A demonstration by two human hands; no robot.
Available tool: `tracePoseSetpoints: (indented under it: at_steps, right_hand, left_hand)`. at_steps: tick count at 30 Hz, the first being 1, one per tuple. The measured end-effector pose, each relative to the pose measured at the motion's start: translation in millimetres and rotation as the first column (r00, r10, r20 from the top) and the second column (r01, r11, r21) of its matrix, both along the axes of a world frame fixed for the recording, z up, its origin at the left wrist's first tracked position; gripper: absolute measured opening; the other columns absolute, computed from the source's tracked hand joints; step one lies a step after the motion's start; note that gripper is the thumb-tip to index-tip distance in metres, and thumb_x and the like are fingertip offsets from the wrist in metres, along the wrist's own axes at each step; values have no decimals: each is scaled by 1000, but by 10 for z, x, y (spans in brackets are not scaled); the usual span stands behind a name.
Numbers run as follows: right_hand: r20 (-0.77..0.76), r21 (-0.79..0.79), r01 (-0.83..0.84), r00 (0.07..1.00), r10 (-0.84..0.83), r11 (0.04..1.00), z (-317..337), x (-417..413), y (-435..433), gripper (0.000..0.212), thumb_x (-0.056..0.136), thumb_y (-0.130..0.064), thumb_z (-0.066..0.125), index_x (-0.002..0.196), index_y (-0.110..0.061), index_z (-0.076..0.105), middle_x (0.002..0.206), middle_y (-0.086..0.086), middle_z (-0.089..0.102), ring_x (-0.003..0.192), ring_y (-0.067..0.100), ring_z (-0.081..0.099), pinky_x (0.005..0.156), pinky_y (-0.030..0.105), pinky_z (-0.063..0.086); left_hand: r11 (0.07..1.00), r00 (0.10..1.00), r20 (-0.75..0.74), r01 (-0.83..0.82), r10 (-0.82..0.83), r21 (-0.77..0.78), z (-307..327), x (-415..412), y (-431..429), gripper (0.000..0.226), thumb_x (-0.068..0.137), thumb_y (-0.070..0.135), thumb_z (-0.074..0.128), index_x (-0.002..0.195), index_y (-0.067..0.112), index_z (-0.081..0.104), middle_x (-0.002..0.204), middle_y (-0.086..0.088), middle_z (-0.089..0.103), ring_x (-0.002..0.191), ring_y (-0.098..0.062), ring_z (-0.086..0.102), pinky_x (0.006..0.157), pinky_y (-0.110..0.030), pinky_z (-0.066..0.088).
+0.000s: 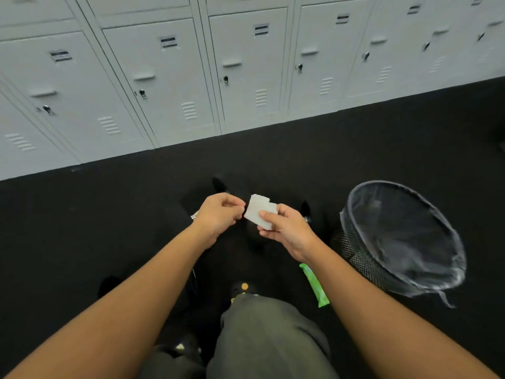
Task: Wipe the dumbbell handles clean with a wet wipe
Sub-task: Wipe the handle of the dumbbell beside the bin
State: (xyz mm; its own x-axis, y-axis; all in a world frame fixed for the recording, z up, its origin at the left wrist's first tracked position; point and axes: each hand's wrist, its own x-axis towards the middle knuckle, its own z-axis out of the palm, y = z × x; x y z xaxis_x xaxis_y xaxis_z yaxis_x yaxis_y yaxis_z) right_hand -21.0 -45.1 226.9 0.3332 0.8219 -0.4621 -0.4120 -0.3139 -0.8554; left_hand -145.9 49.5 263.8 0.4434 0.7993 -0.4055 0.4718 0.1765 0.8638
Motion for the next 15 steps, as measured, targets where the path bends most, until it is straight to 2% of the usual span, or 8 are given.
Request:
tracePoseSetpoints:
  at_steps: [3, 7, 11, 15]
  right_hand:
    - [2, 26, 18, 1000, -18, 1000, 106, 38, -158, 14, 88, -10, 61, 99, -6, 54, 93, 10, 65, 74, 15, 65, 66, 25, 56]
    - [30, 71, -7, 1000, 5, 997, 250, 19, -241, 10, 89, -9, 60, 96, -9, 53, 96, 12, 68, 78, 18, 68, 68, 27, 56]
    - [80, 97, -47, 996, 39, 994, 370, -10, -259, 11, 88, -7, 60, 92, -13, 52, 100, 16, 67, 81, 21, 68, 69, 29, 56]
    - [138, 107, -90, 988, 75, 990, 494, 76, -253, 13, 87, -6, 61, 98, -8, 54, 100, 15, 67, 87, 21, 67, 86, 38, 53]
  left_hand:
    - [997, 998, -13, 64, -63, 36, 78, 52, -195, 11, 86, 7, 61, 96, 10, 63, 78, 1, 59, 70, -6, 55, 64, -17, 46]
    - [997, 998, 15, 58, -59, 57, 96, 66, -329, 20, 83, 10, 66, 99, 17, 57, 81, -1, 59, 76, -12, 58, 73, -27, 49]
    - [998, 989, 147, 4, 4, -58, 150, 49, -371, 17, 85, 9, 63, 98, 17, 56, 90, -4, 60, 83, -14, 62, 76, -27, 53]
    - [975, 953, 287, -31, 95, -220, 196, 106, -332, 14, 89, 13, 60, 101, 8, 56, 102, -11, 62, 93, -21, 66, 78, -27, 56]
